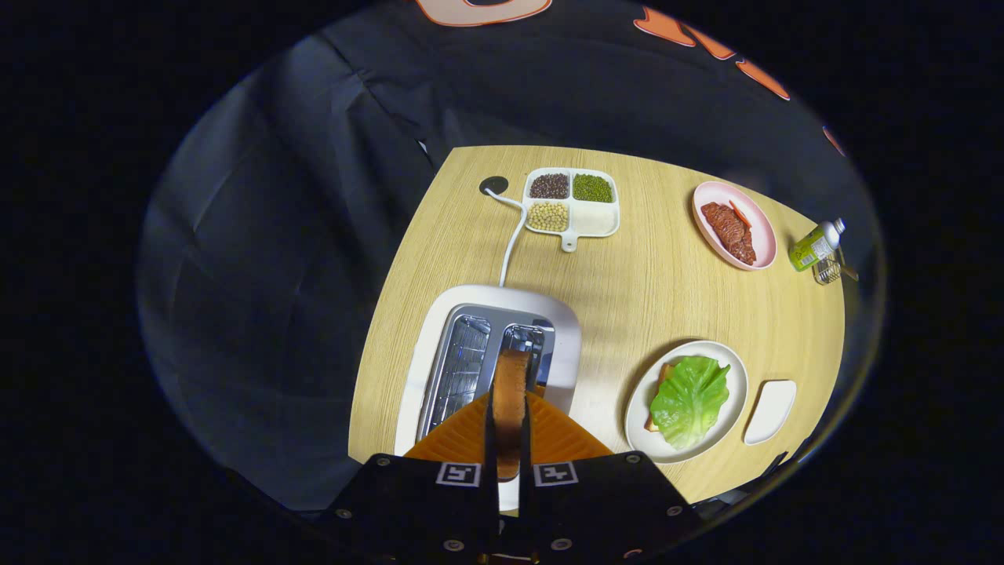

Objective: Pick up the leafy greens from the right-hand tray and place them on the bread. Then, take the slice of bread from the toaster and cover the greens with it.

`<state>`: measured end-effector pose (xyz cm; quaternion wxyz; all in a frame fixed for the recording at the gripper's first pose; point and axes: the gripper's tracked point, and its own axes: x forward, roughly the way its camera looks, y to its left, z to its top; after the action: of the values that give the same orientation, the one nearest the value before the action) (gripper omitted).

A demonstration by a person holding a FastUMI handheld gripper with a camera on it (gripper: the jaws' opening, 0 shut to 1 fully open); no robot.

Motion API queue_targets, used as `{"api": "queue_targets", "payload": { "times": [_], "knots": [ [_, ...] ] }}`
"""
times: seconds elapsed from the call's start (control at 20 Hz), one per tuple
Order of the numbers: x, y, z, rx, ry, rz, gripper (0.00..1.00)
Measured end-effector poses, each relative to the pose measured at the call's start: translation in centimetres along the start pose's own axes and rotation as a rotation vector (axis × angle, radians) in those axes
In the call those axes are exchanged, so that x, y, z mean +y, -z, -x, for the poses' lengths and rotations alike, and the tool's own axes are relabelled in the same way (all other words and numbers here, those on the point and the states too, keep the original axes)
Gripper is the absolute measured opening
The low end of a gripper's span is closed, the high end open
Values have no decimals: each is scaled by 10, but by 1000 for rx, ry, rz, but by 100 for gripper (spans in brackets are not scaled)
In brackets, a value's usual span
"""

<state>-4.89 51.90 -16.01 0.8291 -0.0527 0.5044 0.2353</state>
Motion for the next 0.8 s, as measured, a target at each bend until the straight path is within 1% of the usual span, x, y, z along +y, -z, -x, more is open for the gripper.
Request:
{"api": "queue_targets", "payload": {
  "times": [0.3,0.4,0.5,0.6,0.8],
  "knots": [
    [-4,-7,34,-54,-36,-4,9],
    [-9,-7,53,-81,-45,20,9],
    [-11,-7,73,-111,-68,15,9],
    [-19,-9,90,-154,-74,10,9],
    [-45,-5,116,-197,-76,0,9]
  ]
}}
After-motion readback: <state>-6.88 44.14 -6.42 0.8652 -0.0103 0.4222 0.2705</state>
